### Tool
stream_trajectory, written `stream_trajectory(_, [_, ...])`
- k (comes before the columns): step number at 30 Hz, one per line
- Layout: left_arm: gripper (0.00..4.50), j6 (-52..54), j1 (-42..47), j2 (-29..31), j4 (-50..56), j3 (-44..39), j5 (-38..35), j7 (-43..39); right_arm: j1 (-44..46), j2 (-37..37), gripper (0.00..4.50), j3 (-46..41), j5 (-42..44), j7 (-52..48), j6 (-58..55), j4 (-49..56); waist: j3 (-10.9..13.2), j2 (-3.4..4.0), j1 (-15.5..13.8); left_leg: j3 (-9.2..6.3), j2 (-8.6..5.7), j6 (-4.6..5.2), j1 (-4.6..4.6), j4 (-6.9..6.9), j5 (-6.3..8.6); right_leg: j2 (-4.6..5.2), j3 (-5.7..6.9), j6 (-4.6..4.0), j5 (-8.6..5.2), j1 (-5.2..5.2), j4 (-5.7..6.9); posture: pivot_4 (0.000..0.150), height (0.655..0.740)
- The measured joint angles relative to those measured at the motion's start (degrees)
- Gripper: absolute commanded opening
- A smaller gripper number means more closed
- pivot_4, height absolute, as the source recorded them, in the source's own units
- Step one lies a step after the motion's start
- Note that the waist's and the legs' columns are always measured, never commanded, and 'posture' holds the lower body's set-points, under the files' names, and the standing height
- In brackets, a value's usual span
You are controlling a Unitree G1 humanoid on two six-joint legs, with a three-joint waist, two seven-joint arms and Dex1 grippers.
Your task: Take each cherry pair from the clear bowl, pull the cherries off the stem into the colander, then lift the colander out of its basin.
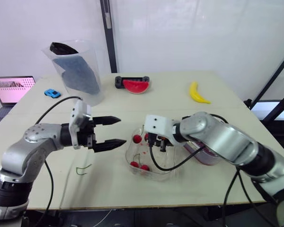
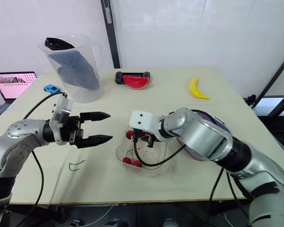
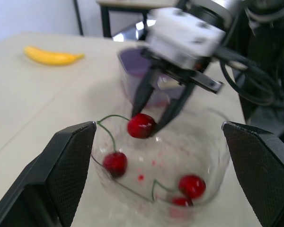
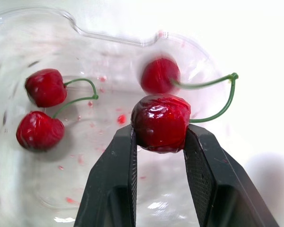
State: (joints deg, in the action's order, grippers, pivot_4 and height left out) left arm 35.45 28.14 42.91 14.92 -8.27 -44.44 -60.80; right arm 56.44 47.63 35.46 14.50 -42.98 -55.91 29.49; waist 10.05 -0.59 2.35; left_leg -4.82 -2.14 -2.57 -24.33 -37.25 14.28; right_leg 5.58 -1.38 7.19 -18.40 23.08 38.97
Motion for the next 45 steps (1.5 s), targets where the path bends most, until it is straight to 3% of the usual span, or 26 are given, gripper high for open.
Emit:
stream_trajectory(6, [4.5,2.19,3.71,-2.39,-2.23,-3.6,-3.81,3.78,-7.28,1.8,1.4,-4.32,-9.87,1.6,19.71,-0.85,0.0,0.0,0.1,0.01,0.01,-0.02,0.0,0.01,-0.01,0.0,-0.01,0.0,0.0,0.02,0.03,0.15,0.74])
stream_trajectory(11, [4.5,2.54,6.27,-4.08,-4.28,-2.66,-3.71,4.07,-12.79,0.48,1.4,-5.32,-31.17,16.08,35.69,-2.06,-0.02,-0.03,-0.27,0.01,-0.04,-0.42,-0.03,0.01,-0.24,0.01,-0.02,0.0,0.0,0.05,0.05,0.15,0.74])
stream_trajectory(16, [4.5,3.3,9.13,-5.8,-5.9,-1.75,-3.79,4.37,-19.82,0.01,1.4,-5.82,-46.89,24.36,44.83,-2.09,-0.03,-0.04,-0.3,0.03,-0.04,-0.44,-0.03,0.01,-0.26,-0.01,-0.04,0.0,0.0,0.05,0.05,0.15,0.74])
stream_trajectory(19, [4.5,4.09,11.36,-7.1,-6.81,-1.26,-3.8,4.39,-24.53,-3.89,1.4,-6.85,-52.91,26.57,46.13,-0.95,-0.03,-0.05,-0.2,0.03,-0.04,-0.48,-0.03,0.01,-0.28,-0.02,-0.04,0.0,0.0,0.05,0.07,0.15,0.74])
stream_trajectory(26, [4.5,3.77,14.76,-8.96,-9.97,3.01,-0.53,4.66,-26.65,-7.17,1.4,-10.66,-58.25,26.38,50.2,-0.83,-0.04,-0.06,-0.32,0.01,-0.05,-0.53,-0.01,0.0,-0.31,-0.02,-0.02,0.0,0.0,-0.01,0.05,0.15,0.74])
stream_trajectory(36, [4.5,1.4,16.0,-16.32,-10.68,3.37,0.3,6.96,-26.98,-12.02,1.4,-13.75,-59.27,23.93,54.45,-2.1,-0.04,-0.07,-0.16,0.01,-0.05,-0.57,-0.01,-0.01,-0.33,-0.02,-0.02,0.0,0.0,-0.01,0.06,0.15,0.74])
stream_trajectory(40, [4.5,1.3,16.01,-16.63,-10.67,3.36,0.32,7.55,-27.27,-12.93,1.4,-14.43,-59.43,23.06,55.75,-2.19,-0.04,-0.07,0.01,0.01,-0.05,-0.57,0.0,0.01,-0.33,-0.02,-0.02,0.0,0.0,-0.01,0.06,0.15,0.74])
stream_trajectory(43, [3.68,1.17,16.01,-16.87,-10.66,3.33,0.33,7.96,-27.51,-13.66,1.37,-15.27,-59.42,22.77,56.64,-2.28,-0.04,-0.07,-0.06,0.01,-0.05,-0.58,0.0,0.0,-0.33,-0.02,-0.02,0.0,0.0,-0.01,0.06,0.15,0.74])
stream_trajectory(45, [2.6,1.17,16.01,-17.26,-10.64,3.34,0.33,8.17,-27.51,-14.07,1.37,-15.71,-59.42,22.57,57.18,-2.31,-0.04,-0.07,-0.1,0.01,-0.05,-0.58,0.0,0.0,-0.34,-0.02,-0.02,0.0,0.0,-0.01,0.06,0.15,0.74])
